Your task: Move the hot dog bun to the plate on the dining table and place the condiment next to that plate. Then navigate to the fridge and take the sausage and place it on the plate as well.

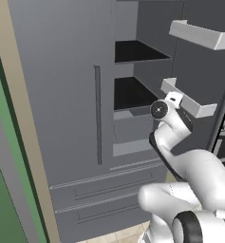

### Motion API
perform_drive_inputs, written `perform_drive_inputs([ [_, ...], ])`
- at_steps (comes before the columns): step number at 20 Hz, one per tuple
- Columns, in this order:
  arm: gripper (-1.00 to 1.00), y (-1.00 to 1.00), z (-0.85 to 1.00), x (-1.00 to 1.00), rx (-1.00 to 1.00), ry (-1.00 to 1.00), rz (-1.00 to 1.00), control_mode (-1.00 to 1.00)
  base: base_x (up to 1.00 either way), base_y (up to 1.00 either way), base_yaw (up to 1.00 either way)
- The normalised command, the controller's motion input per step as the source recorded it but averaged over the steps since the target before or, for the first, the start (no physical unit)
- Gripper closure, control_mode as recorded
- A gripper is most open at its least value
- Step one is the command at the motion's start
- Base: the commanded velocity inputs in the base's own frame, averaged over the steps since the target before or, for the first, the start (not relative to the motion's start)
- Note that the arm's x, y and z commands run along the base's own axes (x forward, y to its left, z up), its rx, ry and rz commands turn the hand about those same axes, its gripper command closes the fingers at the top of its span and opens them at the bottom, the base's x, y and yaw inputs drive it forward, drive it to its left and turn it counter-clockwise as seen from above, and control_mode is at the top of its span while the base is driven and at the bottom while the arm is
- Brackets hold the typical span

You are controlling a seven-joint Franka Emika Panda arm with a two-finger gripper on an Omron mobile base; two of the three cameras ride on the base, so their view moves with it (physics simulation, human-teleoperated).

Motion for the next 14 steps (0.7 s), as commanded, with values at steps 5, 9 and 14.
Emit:
perform_drive_inputs([
  [5,-1.0,0.27,0.1,-0.68,0.09,-0.01,0.1,-1.0,0.0,0.0,0.0],
  [9,-1.0,0.99,0.29,-0.53,0.17,0.08,0.22,-1.0,0.0,0.0,0.0],
  [14,-1.0,1.0,0.55,-0.2,0.21,0.04,0.12,-1.0,0.0,0.0,0.0],
])
